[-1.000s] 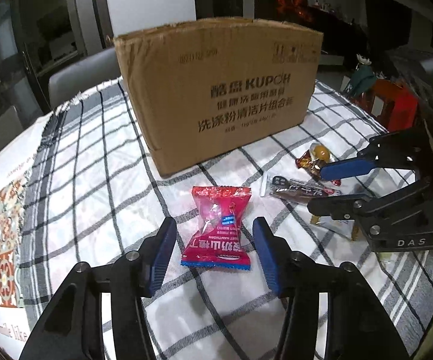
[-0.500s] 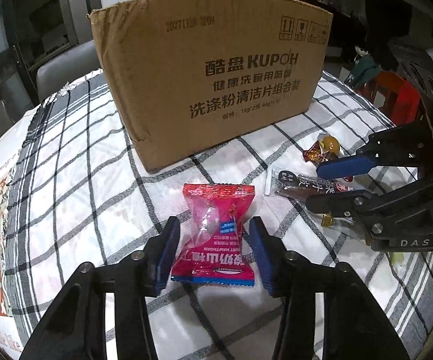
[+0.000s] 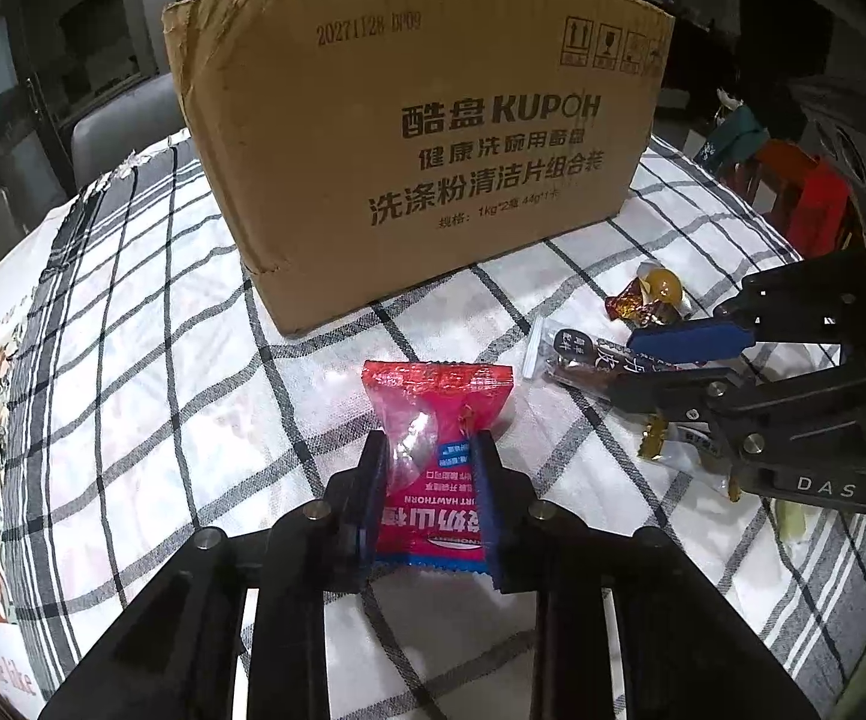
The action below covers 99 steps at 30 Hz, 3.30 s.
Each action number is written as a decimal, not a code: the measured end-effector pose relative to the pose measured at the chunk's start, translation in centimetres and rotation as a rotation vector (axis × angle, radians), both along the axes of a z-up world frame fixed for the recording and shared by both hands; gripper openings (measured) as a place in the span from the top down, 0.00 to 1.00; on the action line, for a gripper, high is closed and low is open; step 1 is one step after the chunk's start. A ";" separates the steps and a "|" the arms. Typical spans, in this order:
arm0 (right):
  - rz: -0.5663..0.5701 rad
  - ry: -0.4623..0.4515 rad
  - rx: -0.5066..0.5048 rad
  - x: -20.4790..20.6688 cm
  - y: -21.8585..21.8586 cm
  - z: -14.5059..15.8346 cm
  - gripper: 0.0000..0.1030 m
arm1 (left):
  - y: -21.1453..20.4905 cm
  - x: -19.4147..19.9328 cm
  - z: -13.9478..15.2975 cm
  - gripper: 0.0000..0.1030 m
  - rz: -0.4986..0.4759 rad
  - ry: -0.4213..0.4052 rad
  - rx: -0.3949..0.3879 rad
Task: Organize snacks
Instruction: 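Lift both packets over the box and open both tools to drop them, then grasp the white-and-brown bar with left tool while right tool grasps a red foil candy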
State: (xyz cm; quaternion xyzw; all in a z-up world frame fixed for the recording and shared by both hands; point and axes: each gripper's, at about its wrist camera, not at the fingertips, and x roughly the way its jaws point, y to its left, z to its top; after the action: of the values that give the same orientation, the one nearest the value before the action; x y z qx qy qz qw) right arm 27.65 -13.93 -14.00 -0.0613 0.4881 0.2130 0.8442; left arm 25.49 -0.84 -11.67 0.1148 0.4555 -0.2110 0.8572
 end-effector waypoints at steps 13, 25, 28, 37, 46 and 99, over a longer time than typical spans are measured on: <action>-0.029 -0.071 0.046 -1.3 -0.7 3.5 0.78 | 0.3 -1.7 4.0 0.74 0.037 -0.053 -0.051; -0.056 -0.166 0.067 -3.6 -1.5 8.8 0.78 | 0.8 -3.7 9.5 0.74 0.088 -0.157 -0.099; -0.061 -0.193 0.077 -4.3 -1.9 10.7 0.78 | 0.6 -4.4 11.4 0.74 0.086 -0.194 -0.103; -0.095 -0.283 0.121 -5.0 -3.1 15.5 0.78 | -0.3 -4.9 16.3 0.74 0.073 -0.281 -0.115; -0.110 -0.340 0.171 -3.2 -4.0 18.9 0.78 | -1.0 -3.2 20.1 0.74 0.065 -0.354 -0.122; -0.194 -0.297 0.176 -1.9 -6.4 12.1 0.66 | -2.8 -1.2 14.9 0.42 0.174 -0.276 -0.120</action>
State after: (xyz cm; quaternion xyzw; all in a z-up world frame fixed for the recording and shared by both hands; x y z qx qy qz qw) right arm 25.79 -20.37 -1.87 0.0295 0.3412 0.1611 0.9256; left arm 24.24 -3.67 3.27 0.0516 0.3284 -0.1452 0.9319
